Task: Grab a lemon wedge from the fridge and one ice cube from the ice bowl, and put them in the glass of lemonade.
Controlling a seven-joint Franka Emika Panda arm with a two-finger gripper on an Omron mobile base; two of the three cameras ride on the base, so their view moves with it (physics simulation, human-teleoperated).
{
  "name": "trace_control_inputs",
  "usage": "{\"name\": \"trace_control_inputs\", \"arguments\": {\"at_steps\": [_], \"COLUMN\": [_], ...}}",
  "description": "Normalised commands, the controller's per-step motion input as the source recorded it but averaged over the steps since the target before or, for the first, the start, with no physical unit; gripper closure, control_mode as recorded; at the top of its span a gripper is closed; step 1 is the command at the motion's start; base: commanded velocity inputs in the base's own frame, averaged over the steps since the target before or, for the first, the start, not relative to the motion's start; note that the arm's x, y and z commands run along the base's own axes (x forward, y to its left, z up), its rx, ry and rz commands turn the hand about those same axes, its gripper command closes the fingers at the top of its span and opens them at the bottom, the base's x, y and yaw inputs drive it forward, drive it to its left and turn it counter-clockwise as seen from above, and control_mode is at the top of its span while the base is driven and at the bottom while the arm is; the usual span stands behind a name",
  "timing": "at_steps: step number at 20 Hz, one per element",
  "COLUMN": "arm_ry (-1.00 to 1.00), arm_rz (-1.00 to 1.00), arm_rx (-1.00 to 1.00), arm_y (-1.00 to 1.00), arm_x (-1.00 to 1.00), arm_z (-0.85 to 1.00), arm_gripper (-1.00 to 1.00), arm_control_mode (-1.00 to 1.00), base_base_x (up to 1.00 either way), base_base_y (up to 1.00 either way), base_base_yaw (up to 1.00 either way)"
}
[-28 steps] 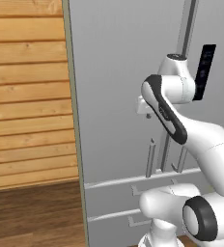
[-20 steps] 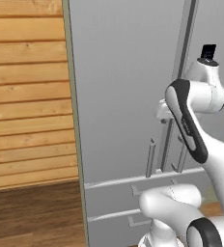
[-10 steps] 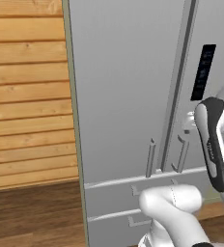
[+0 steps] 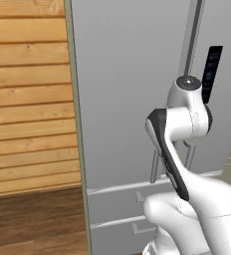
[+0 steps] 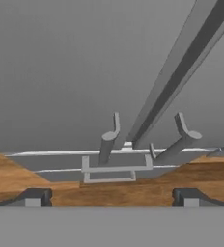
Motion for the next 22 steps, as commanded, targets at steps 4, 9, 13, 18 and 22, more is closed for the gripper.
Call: {"name": "trace_control_inputs", "arguments": {"at_steps": [4,9,13,18,22], "arm_ry": [0.0,0.0,0.0,0.0,0.0], "arm_rz": [0.0,-0.01,0.0,0.0,0.0], "arm_rx": [0.0,0.0,0.0,0.0,0.0], "arm_y": [0.0,-0.22,0.0,0.0,0.0], "arm_x": [0.0,-0.25,0.0,0.0,0.0], "arm_z": [0.0,-0.05,0.0,0.0,0.0], "arm_gripper": [-1.0,-1.0,-1.0,-1.0,-1.0], "arm_control_mode": [-1.0,1.0,1.0,1.0,1.0], "base_base_x": [0.0,-0.31,-0.78,-0.41,0.04], "base_base_y": [0.0,-0.4,-1.0,-1.0,-1.0], "base_base_yaw": [0.0,0.0,0.0,0.0,0.0]}}
